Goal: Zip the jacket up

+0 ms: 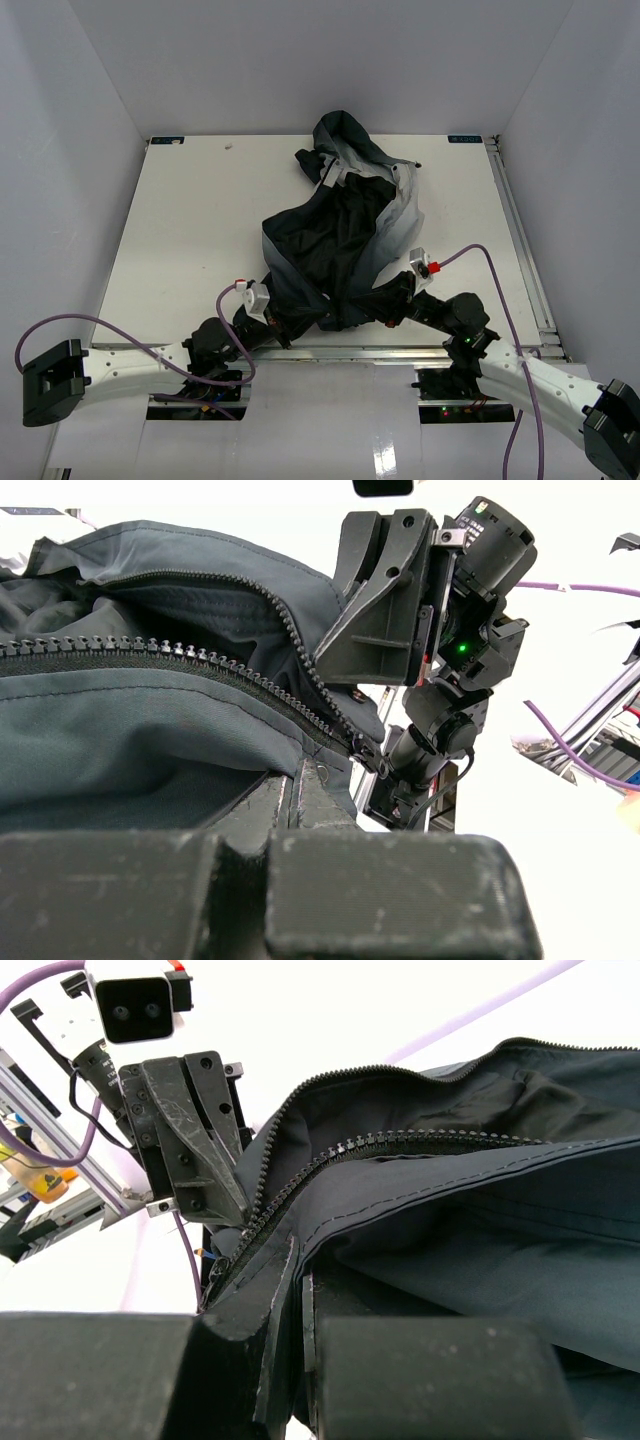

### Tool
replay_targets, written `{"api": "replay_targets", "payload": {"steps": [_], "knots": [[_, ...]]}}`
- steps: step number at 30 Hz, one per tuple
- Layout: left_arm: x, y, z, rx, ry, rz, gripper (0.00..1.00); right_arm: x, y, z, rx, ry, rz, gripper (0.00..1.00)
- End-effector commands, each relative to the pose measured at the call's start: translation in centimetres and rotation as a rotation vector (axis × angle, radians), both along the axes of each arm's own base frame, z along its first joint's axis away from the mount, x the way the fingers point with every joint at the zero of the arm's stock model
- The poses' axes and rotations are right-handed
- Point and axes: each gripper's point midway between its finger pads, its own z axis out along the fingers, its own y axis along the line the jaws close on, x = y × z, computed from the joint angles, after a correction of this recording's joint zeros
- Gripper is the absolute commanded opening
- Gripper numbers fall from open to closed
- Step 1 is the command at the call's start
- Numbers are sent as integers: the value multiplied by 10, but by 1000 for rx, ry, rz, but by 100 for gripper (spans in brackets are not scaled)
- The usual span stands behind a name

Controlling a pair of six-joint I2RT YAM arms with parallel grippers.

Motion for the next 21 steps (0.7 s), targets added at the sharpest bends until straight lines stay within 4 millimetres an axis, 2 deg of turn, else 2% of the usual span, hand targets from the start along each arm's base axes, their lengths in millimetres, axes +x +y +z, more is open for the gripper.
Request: {"api": "replay_targets", "payload": {"steps": [1,21], "knots": [[-9,18,-70,131,37,-12,0,0,-2,17,41,-38,-4,8],[-28,13,-63,114,-19,-125,0,3,0,17,29,-27,-4,8]]}}
